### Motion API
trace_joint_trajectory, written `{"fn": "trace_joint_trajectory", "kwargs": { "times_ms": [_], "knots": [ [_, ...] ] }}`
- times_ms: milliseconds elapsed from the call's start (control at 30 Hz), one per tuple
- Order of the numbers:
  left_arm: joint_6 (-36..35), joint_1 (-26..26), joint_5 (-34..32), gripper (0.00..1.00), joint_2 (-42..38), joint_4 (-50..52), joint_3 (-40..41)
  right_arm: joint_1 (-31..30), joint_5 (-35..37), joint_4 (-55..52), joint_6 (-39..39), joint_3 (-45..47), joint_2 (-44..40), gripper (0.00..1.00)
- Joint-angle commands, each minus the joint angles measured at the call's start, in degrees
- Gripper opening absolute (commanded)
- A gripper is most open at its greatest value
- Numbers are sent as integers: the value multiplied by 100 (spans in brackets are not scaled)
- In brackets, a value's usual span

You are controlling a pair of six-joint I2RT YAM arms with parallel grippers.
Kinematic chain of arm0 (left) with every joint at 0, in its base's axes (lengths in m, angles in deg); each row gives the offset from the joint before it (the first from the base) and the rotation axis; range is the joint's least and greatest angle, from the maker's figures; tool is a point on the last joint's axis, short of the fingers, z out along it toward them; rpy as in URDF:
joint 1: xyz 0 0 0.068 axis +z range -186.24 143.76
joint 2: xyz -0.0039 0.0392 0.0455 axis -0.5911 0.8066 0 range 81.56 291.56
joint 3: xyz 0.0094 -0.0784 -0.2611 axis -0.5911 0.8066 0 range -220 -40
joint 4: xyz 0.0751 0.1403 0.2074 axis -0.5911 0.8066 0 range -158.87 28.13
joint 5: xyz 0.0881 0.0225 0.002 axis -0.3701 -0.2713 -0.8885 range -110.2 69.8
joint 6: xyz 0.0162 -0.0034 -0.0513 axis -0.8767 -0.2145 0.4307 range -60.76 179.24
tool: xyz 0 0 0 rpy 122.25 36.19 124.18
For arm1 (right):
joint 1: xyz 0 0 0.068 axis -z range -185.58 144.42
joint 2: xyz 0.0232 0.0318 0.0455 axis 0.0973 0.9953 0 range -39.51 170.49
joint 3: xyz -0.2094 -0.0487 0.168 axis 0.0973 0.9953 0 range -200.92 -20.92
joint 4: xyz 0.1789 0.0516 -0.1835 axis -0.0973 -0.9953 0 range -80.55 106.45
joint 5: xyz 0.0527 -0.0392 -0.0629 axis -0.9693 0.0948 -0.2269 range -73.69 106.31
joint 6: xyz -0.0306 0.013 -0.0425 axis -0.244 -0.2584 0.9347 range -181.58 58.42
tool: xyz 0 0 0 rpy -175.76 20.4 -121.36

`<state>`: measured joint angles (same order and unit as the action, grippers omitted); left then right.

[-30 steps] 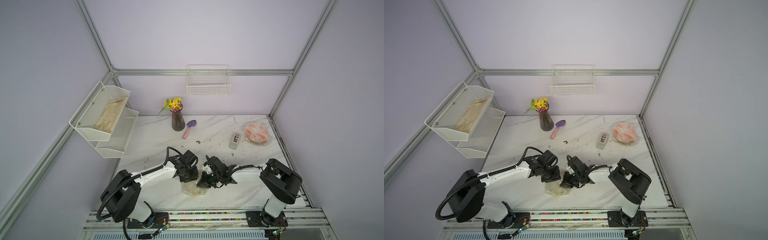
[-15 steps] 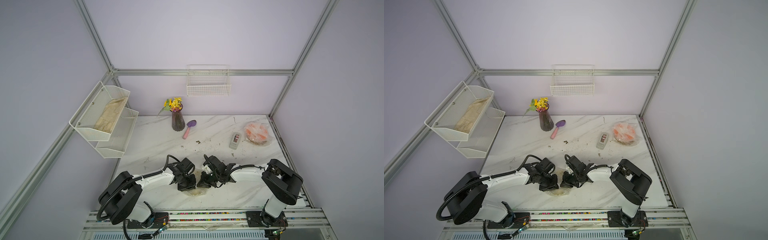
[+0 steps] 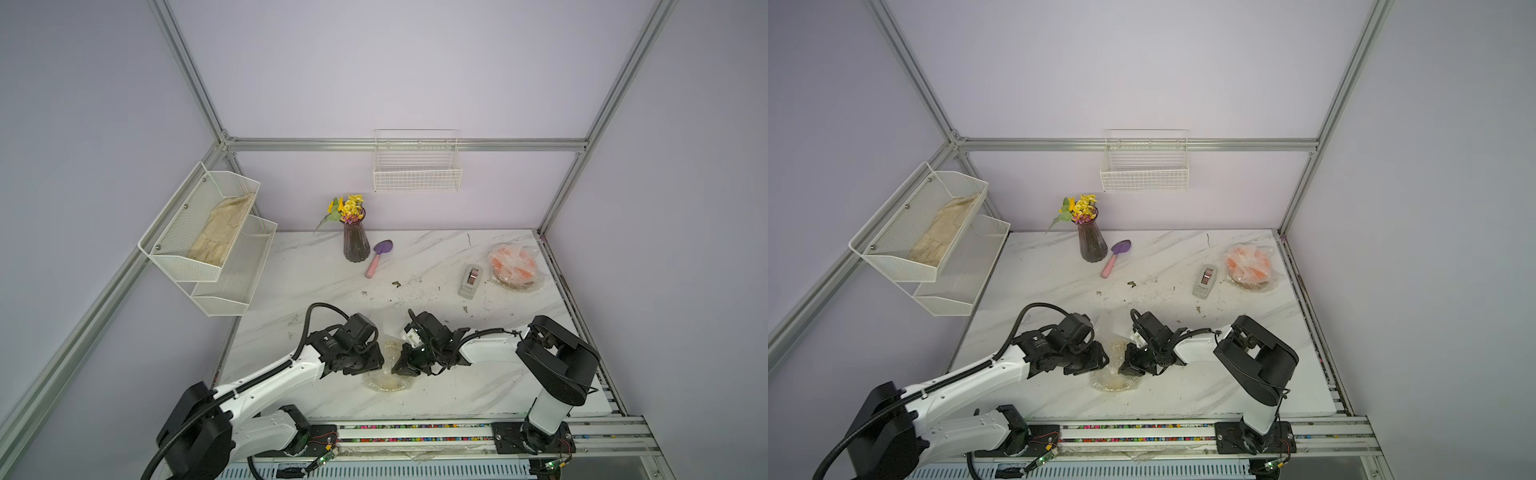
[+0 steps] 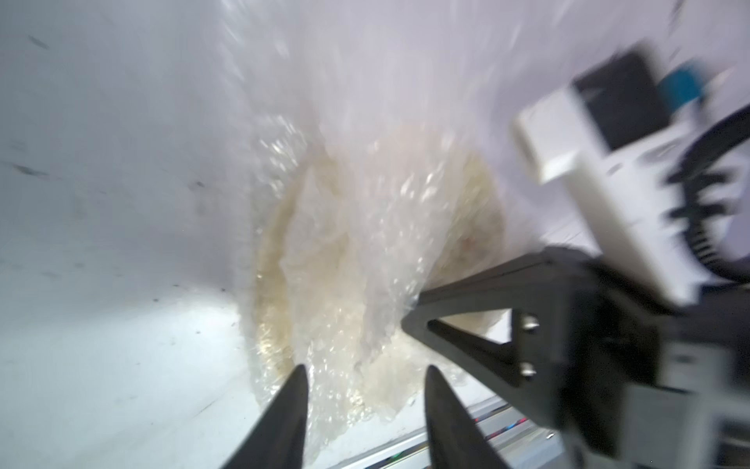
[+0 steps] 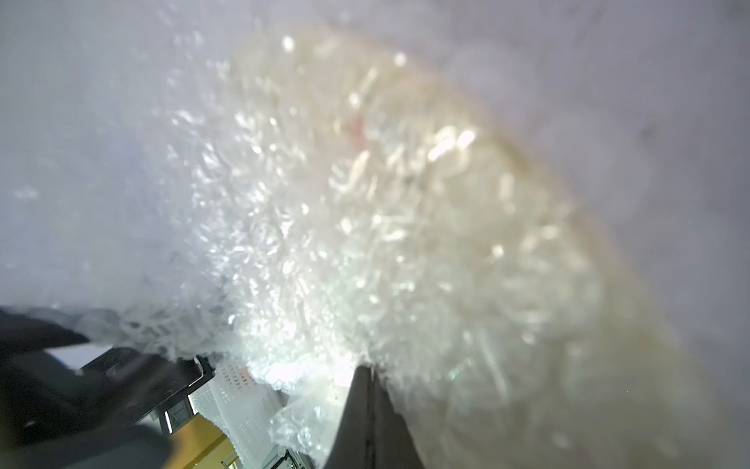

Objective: Wrap dinner plates in bubble wrap
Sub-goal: Wrap the plate in the bubble wrap.

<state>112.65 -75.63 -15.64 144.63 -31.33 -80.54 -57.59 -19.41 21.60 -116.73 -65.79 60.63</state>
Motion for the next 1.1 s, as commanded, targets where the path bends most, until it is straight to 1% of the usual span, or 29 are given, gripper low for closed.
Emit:
{"fn": "trace_joint_trajectory", "kwargs": {
  "times_ms": [0,33,133,200,267,333,433,467,500,533,600,667,700,800,900,933,967,1033,1067],
  "knots": [
    [-660,614,-473,64,-29,148,-622,-30,551,-1156,176,206,322,0],
    [-830,797,-383,69,56,172,-749,-33,548,-1151,172,206,314,0],
    [-1426,1163,-65,78,495,27,-1112,-29,566,-1111,135,219,278,0],
    [-1702,1307,366,84,948,-74,-1433,-31,534,-1101,136,197,278,0],
    [-1989,1329,808,87,1425,-46,-1874,-36,531,-1113,137,188,286,0],
    [-2039,1316,1010,87,2024,57,-2241,-35,532,-1136,137,183,272,0],
    [-1975,1303,619,85,2568,302,-2498,-32,544,-1159,138,180,250,0],
    [-1983,1303,448,81,2688,344,-2539,-29,557,-1152,129,193,243,0],
    [-1991,1303,249,73,2783,417,-2580,-35,575,-1135,111,201,228,0],
    [-2007,1296,130,64,2849,485,-2639,-30,589,-1117,87,214,210,0],
    [-2043,1317,-90,42,2920,573,-2747,-29,606,-1079,45,235,182,0],
    [-2070,1345,-261,25,2920,578,-2799,-31,632,-1014,-9,267,171,0],
    [-2099,1369,-367,19,2928,572,-2850,-34,636,-959,-45,263,173,0],
    [-2353,1472,-413,9,3040,588,-3110,-63,643,-764,-147,157,305,0],
    [-2747,1512,-305,5,3188,603,-3515,-84,561,-309,-386,43,567,0],
    [-2859,1505,-172,4,3219,630,-3631,-86,595,-181,-477,41,613,0],
    [-2914,1505,118,4,3229,669,-3734,-83,667,-83,-544,56,655,0],
    [-2774,1465,628,4,3129,670,-3658,-87,837,-2,-632,56,706,0],
    [-2612,1405,963,4,3041,595,-3487,-88,913,72,-676,63,742,0]
  ]
}}
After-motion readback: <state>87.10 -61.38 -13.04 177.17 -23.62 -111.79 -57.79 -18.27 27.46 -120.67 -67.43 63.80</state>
